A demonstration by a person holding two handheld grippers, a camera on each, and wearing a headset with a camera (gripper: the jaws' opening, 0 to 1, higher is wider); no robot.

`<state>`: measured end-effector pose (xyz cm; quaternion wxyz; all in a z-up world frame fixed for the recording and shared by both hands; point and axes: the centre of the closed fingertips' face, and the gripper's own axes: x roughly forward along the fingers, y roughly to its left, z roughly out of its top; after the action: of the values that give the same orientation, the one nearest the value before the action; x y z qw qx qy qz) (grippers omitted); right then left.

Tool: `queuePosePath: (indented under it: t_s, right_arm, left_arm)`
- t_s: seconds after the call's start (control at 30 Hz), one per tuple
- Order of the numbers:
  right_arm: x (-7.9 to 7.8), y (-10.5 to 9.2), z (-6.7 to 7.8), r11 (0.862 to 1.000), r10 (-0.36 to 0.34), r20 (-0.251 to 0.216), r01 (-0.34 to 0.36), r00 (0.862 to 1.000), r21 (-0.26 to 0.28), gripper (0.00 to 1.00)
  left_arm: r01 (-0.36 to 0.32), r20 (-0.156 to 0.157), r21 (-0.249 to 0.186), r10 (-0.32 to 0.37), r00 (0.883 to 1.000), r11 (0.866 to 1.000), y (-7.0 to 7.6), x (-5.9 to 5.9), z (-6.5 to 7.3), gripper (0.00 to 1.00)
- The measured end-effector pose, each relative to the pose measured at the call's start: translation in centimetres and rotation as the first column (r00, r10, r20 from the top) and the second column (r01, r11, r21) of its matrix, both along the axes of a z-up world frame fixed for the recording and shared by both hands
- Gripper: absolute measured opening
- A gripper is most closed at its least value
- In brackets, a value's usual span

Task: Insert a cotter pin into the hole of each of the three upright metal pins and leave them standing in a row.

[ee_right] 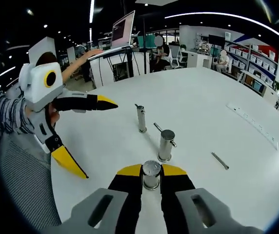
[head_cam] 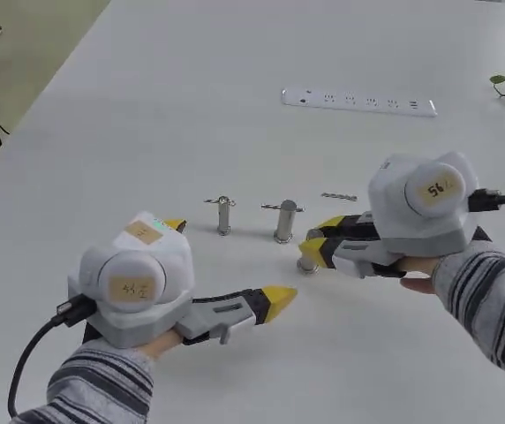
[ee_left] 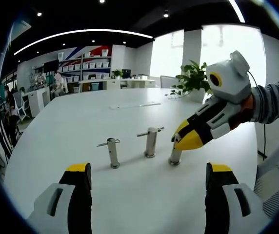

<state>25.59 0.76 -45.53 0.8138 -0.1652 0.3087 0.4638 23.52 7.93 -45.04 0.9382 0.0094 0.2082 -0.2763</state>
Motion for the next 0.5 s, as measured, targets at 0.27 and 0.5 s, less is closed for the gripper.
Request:
queuePosePath:
  t_s: [0.27, 0.5]
  right_arm:
    - [-0.40, 0.21, -0.38, 1.000, 0.009, -0.001, -0.009, 1.000, -0.005, 0.08]
    - [-0.73, 0.21, -0.55, 1.000, 0.019, 0.013, -0.019, 1.000, -0.016, 0.09]
  left_arm:
    - [0.003, -0.006, -0.001, -0.003, 1.000, 1.000, -0.20, -0.12, -0.17, 0.99]
    - [0.001, -0.003, -0.002, -0.001, 1.000, 1.000, -0.20, -0.13, -0.17, 0.99]
